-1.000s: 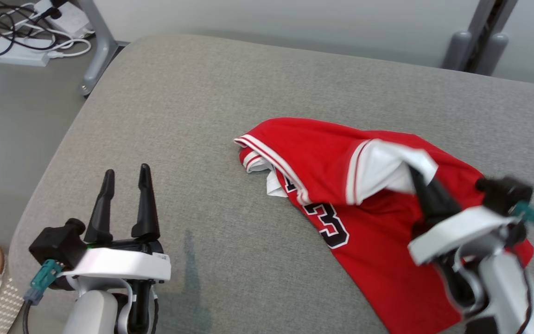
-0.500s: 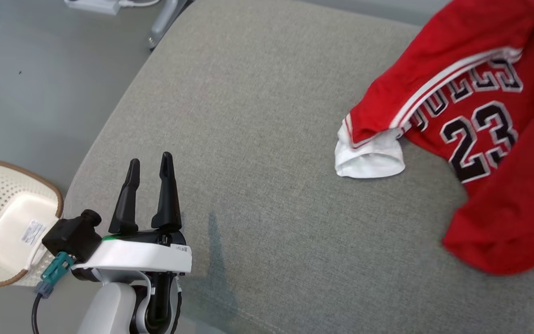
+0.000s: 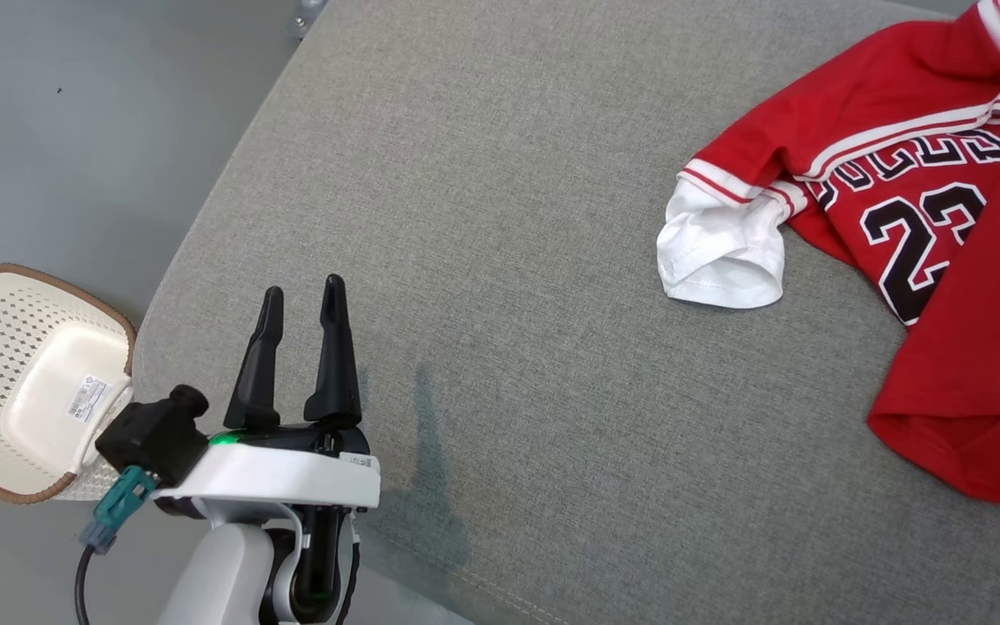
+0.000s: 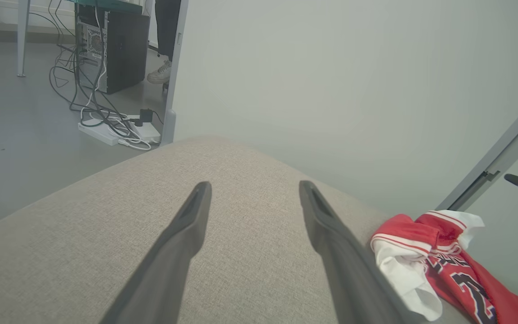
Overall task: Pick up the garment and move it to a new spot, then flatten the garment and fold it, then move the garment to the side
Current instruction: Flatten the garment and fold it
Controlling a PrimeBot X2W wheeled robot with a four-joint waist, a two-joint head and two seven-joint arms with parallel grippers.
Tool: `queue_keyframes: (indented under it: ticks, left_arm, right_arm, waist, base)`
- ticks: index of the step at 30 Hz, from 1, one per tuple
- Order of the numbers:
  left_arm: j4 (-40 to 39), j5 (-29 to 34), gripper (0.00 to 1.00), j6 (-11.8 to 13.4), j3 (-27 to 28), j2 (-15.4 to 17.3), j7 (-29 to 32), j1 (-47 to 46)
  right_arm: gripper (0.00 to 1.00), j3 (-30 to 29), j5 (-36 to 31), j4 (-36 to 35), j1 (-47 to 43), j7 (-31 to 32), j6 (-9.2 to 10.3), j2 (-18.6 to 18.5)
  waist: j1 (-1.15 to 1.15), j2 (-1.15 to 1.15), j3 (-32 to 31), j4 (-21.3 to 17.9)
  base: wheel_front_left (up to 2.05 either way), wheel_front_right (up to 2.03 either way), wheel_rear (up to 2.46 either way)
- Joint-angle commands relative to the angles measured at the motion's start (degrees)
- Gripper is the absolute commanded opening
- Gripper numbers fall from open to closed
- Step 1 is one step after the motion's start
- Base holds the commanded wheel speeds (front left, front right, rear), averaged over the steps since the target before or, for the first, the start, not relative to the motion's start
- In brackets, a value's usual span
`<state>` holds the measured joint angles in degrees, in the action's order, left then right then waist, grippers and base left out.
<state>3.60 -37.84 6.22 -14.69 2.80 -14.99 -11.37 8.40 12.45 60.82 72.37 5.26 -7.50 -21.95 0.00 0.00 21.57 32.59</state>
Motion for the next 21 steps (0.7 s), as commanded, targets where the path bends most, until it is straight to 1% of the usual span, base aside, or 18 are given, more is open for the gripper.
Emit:
queue_keyframes:
  ticks: [1, 5, 7, 11, 14, 18, 20, 21]
  left_arm:
    - [0.7, 0.6, 1.00, -0.6, -0.4, 0.2, -0.2, -1.5]
    - [1.9, 1.1, 1.00, -1.3, -1.3, 0.2, -0.2, -2.5]
    - [2.7, 1.7, 1.00, -1.5, -1.5, 0.2, -0.2, -3.0]
    - [3.4, 3.3, 1.00, -2.0, -0.3, 0.2, -0.2, -3.7]
    - [4.0, 4.7, 1.00, -2.5, 0.5, 0.2, -0.2, -3.8]
    - [5.0, 6.4, 1.00, -3.2, 2.1, 0.2, -0.2, -4.0]
    - [5.5, 7.5, 1.00, -3.3, 3.1, 0.2, -0.2, -3.7]
    - [5.8, 8.0, 1.00, -3.5, 3.5, 0.2, -0.2, -3.5]
  right_arm:
    - [1.00, 0.2, -0.1, 1.8, -0.6, -1.4, 0.02, -0.3]
    - [1.00, 0.7, 1.2, 3.1, -2.2, -3.4, 0.02, -0.2]
    - [1.00, 1.4, 2.7, 2.7, -3.3, -4.9, 0.02, 0.6]
    - [1.00, 4.3, 6.9, -0.7, -6.2, -7.9, 0.03, 2.9]
    - [1.00, 7.0, 10.9, -5.1, -9.3, -9.8, 0.02, 4.3]
    - [1.00, 8.9, 15.9, -12.2, -15.5, -13.2, 0.02, 5.0]
    - [1.00, 10.0, 17.1, -16.3, -19.6, -15.2, 0.02, 5.0]
    - [1.00, 9.6, 17.9, -18.3, -21.8, -16.3, 0.02, 4.9]
  waist:
    - [0.00, 0.00, -0.7, -0.2]
    - [0.00, 0.00, -2.2, -0.6]
    - [0.00, 0.00, -3.3, -1.5]
    - [0.00, 0.00, -5.0, -6.0]
    - [0.00, 0.00, -6.3, -9.8]
    - [0.00, 0.00, -8.3, -15.1]
    - [0.00, 0.00, -9.2, -17.6]
    - [0.00, 0.00, -9.6, -18.6]
  base:
    - [0.00, 0.00, 0.00]
    - [0.00, 0.00, 0.00]
    - [0.00, 0.00, 0.00]
    - [0.00, 0.00, 0.00]
    - [0.00, 0.00, 0.00]
    - [0.00, 0.00, 0.00]
    - [0.00, 0.00, 0.00]
    - [0.00, 0.00, 0.00]
